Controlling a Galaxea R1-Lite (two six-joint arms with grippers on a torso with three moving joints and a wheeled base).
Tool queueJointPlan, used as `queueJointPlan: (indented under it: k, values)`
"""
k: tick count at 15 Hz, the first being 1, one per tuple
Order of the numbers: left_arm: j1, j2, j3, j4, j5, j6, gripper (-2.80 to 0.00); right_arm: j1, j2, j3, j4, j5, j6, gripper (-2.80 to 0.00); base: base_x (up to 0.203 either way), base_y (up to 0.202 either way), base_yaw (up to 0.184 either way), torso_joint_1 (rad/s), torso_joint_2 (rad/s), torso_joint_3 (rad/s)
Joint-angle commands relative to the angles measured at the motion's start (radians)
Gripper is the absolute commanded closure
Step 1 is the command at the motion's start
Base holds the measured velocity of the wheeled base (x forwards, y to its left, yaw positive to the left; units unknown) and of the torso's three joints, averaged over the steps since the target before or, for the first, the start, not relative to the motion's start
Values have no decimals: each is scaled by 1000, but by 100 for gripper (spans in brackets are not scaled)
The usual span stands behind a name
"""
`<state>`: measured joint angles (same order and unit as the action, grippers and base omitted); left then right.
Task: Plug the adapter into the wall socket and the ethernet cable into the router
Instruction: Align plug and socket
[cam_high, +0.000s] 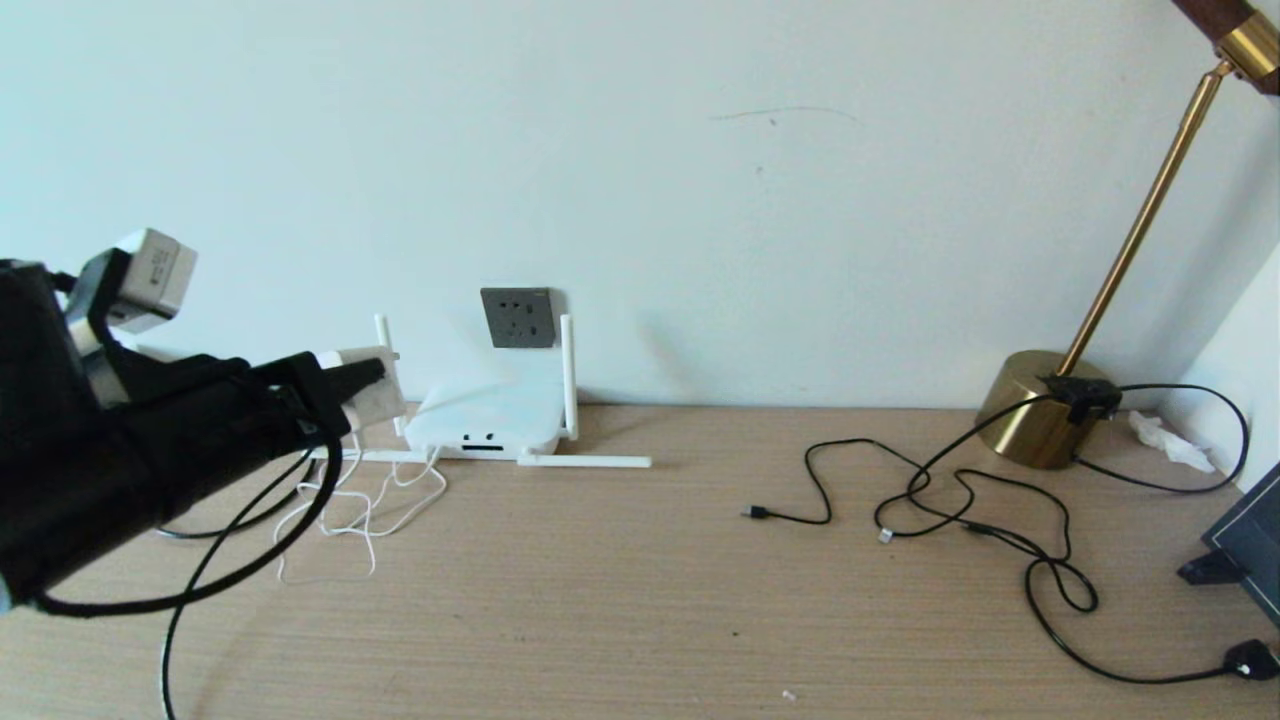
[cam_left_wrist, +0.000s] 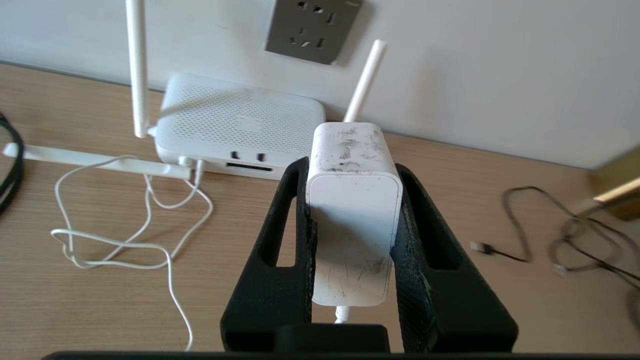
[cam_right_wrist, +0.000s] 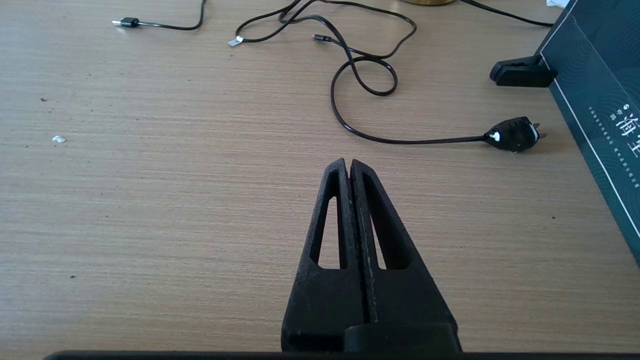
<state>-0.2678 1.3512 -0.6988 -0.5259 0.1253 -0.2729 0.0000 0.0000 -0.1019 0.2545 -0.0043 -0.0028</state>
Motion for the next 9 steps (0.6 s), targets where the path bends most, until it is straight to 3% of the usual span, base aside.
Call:
queueJointPlan:
  k: [1,4,7,9]
  values:
    - [-30,60,20,-41,57,2,0,0,0,0,2,0,0,0,0,0,0,0,0,0]
    - [-36,221,34,-258,155,14,0,0,0,0,2,0,0,0,0,0,0,0,0,0]
    - [-39,421,77,-639,221,136,0,0,0,0,2,0,0,0,0,0,0,0,0,0]
    - [-44,528,95,-822,239,228,0,0,0,1,2,0,0,0,0,0,0,0,0,0]
